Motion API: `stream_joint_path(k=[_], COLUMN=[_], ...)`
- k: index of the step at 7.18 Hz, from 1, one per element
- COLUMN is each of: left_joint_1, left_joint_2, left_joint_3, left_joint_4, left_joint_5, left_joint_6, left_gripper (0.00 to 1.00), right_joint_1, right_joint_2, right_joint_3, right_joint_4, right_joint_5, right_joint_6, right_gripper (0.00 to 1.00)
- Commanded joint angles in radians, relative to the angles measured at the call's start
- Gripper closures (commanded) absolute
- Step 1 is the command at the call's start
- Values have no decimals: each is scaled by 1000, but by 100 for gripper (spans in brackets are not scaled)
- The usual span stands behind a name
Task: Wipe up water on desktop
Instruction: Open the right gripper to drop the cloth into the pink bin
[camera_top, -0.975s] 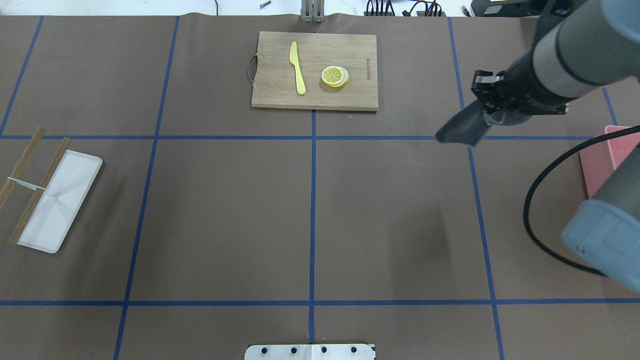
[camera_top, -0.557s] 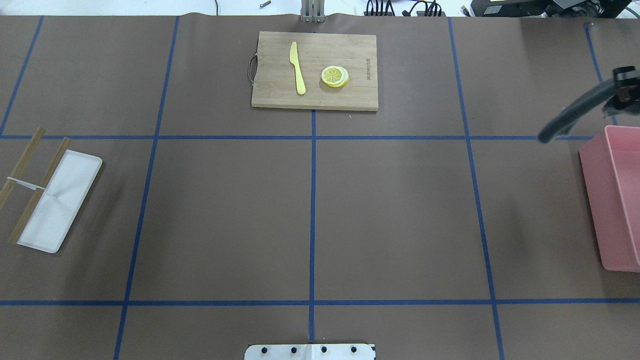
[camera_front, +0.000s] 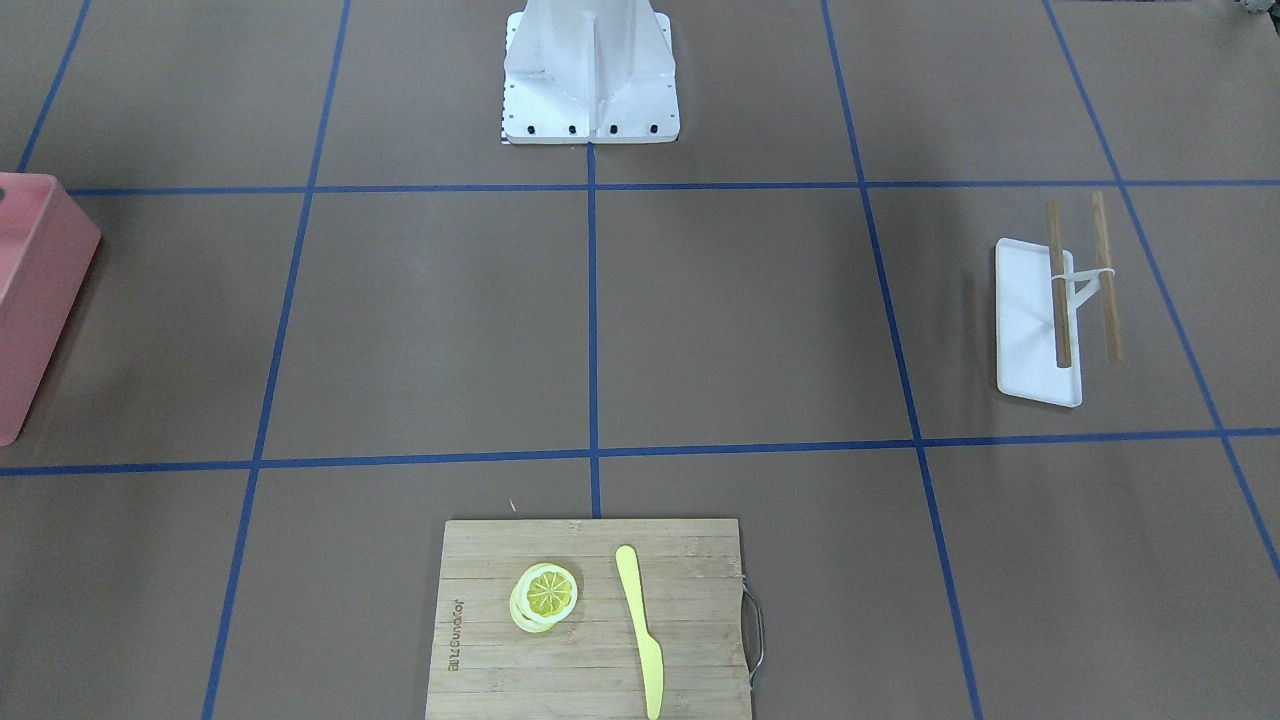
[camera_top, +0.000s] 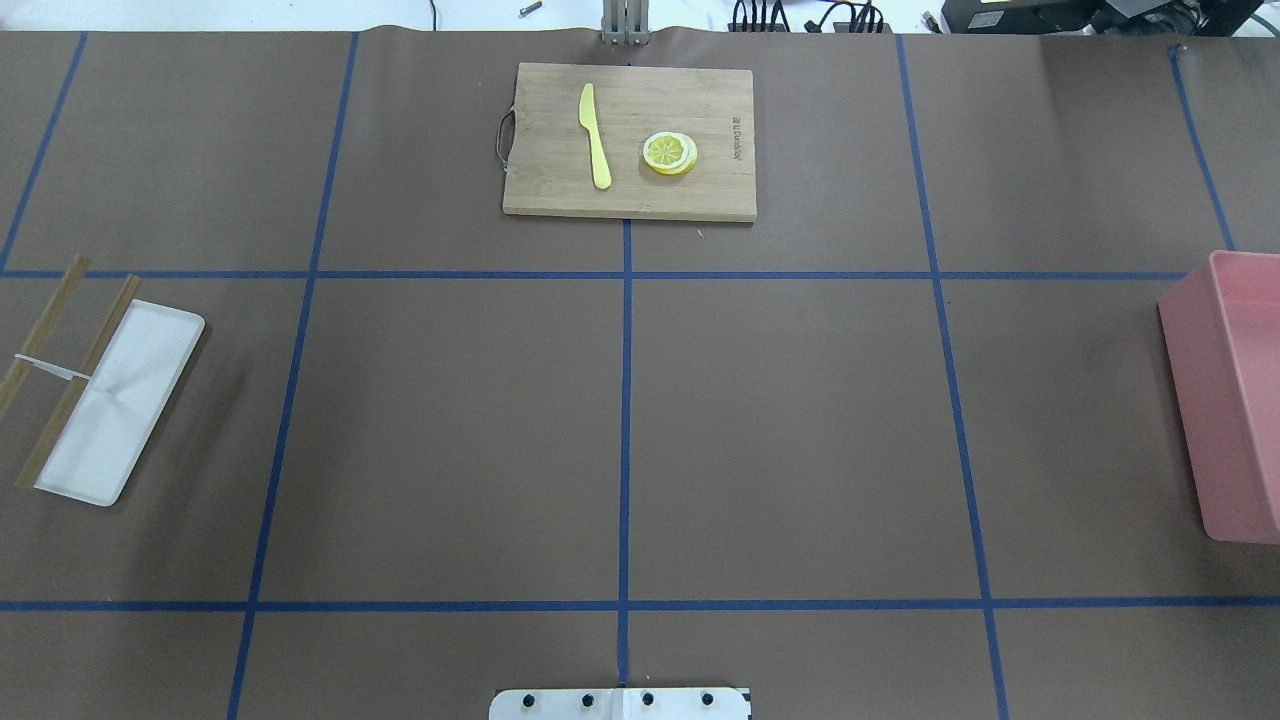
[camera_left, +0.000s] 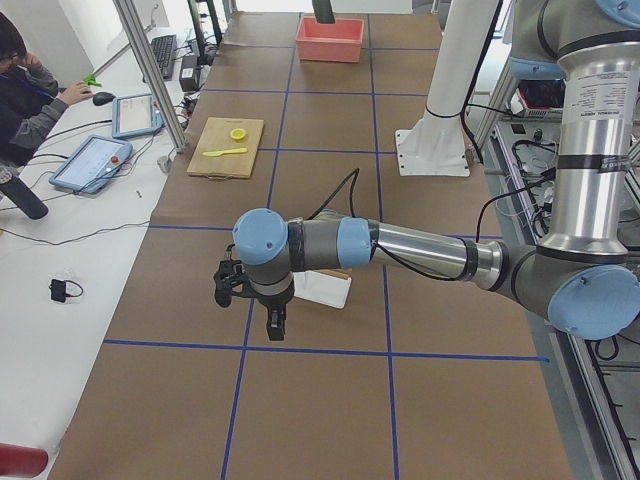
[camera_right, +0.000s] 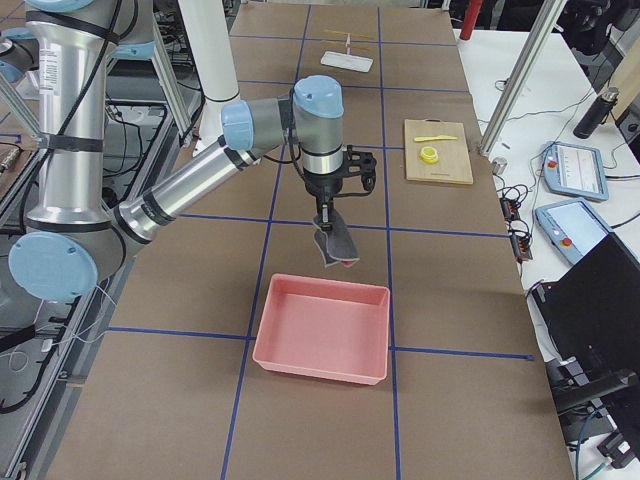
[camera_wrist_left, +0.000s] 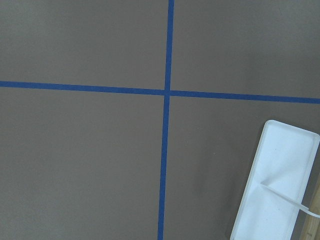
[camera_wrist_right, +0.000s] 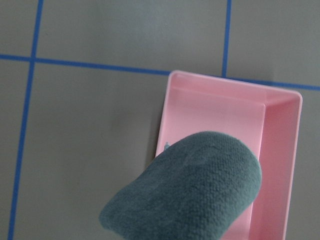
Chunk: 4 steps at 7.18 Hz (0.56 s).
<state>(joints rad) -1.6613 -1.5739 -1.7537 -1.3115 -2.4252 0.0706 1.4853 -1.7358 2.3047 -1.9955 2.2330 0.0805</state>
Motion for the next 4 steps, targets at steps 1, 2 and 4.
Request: stream_joint_path(k=[1, 2, 4], left_joint_1=[0, 0, -2], left_joint_2=[0, 0, 2], left_joint_3=[2, 0, -1], left_joint_4=[0, 0, 0], left_joint_5=[0, 0, 0], left_joint_6=[2, 2, 2], left_gripper=[1, 1, 1], right_joint_1=[18, 18, 16], right_joint_2=[-231, -254, -255], right_joint_3=[-86, -155, -270], right_joint_4=[331, 437, 551], right_joint_5=[-6, -9, -10], right_joint_6=[-27, -7, 28], right_gripper=[100, 100, 100])
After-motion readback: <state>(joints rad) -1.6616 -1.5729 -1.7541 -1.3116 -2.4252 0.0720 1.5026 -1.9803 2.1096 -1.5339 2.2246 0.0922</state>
